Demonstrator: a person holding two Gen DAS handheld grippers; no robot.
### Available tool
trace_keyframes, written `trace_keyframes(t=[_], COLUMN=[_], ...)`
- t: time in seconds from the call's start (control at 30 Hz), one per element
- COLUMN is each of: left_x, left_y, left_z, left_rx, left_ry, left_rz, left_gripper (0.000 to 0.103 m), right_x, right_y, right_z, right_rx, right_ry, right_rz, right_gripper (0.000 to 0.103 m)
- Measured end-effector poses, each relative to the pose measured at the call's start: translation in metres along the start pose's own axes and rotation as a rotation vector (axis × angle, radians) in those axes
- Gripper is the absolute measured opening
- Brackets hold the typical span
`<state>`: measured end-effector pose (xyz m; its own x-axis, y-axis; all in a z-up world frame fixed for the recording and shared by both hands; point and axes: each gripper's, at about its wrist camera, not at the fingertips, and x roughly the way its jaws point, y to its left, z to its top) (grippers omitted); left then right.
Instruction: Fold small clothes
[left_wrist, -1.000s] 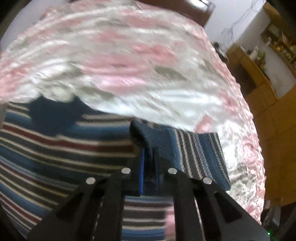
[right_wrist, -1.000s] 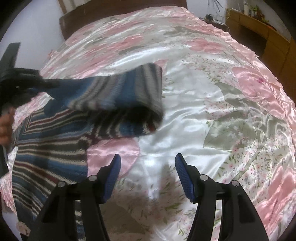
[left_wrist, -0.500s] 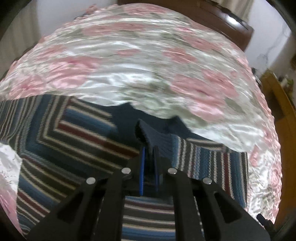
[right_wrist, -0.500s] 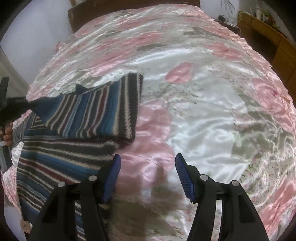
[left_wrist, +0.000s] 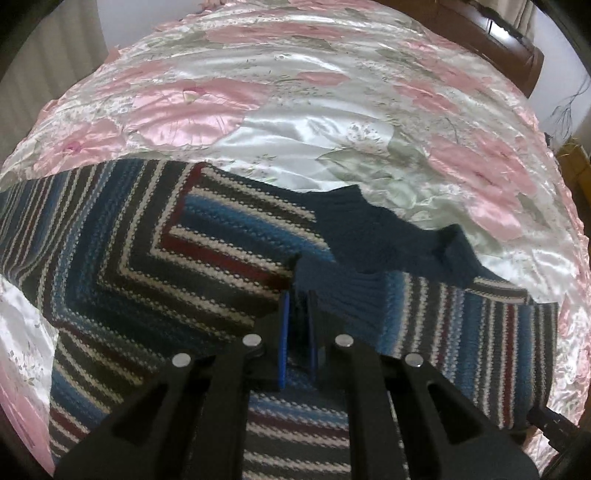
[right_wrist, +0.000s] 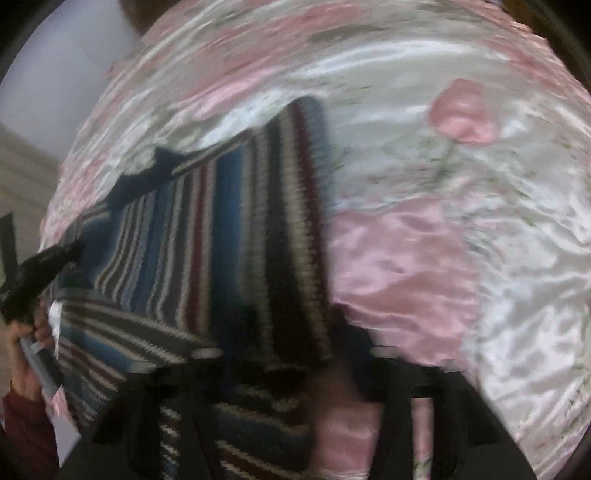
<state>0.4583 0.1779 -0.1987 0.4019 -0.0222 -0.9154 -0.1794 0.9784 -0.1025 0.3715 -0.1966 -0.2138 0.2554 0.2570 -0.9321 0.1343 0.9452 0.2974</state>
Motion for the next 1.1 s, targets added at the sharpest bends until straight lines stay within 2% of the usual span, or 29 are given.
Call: trace_keyframes(t=[0.1,0.17,0.23,0.27,0.33,0.37,0.43,0.5,0.6,0.7,0.77,0.9,0.97,1.1], left_x=[0.016,0.023,0.023,0.021,0.014,0.010,-0.005,-0.021,-0.031,-0.028,-0.019,0.015,0.029,0.040], left_y=[0.001,0.004,0.007,0.009,0.017,0.023,0.039,0.047,0.030,-0.001,-0.020,-0.041,-0.040,-0.040], left_z=[-0.011,-0.017,-0.020,-0.021,-0.020,-0.018,-0.014,-0.007,0.001,0.002,-0.001,-0.011,-0.016,-0.020], left_rx=[0.032,0.027,0.033,0.039,0.034,0.020,-0.037,-0.078,-0.065,-0.014,0.024,0.085,0.095,0.124], left_ry=[0.034,0.046,0.029,0.025,0.023,0.022,-0.008,-0.041,-0.030,-0.003,0.030,0.117,0.145,0.134], left_rz=[0.026,0.021,0.020,0.022,0.040,0.043,0.027,-0.002,-0.062,-0.114,-0.129,-0.104,-0.071,-0.060], left_gripper=[0.009,0.011,0.019,0.022,0.036,0.038,0.036,0.036,0.037,0.040,0.040,0.040,0.040,0.041], right_x=[0.002,0.004,0.009,0.009,0.006,0.002,-0.011,-0.027,-0.036,-0.027,-0.013,0.018,0.027,0.035], right_y=[-0.001,-0.010,-0.020,-0.020,-0.015,-0.011,-0.006,0.000,0.010,0.022,0.033,0.028,0.015,0.012], right_z=[-0.005,-0.010,-0.011,-0.012,-0.009,-0.008,-0.006,0.003,0.025,0.048,0.057,0.061,0.058,0.051], right_rx=[-0.002,0.033,0.068,0.058,0.017,-0.004,-0.031,-0.048,-0.075,-0.078,-0.109,-0.090,-0.049,-0.066], right_ry=[-0.006,-0.007,0.008,0.013,0.017,0.012,-0.001,-0.056,-0.110,-0.089,-0.064,0.000,0.007,-0.014], right_rz=[-0.061,-0.065,-0.034,-0.039,-0.057,-0.060,-0.077,-0.117,-0.174,-0.090,-0.110,-0.182,-0.160,-0.158], right_gripper=[0.028,0.027,0.027,0.028,0.029,0.032,0.039,0.048,0.048,0.047,0.047,0.044,0.045,0.047])
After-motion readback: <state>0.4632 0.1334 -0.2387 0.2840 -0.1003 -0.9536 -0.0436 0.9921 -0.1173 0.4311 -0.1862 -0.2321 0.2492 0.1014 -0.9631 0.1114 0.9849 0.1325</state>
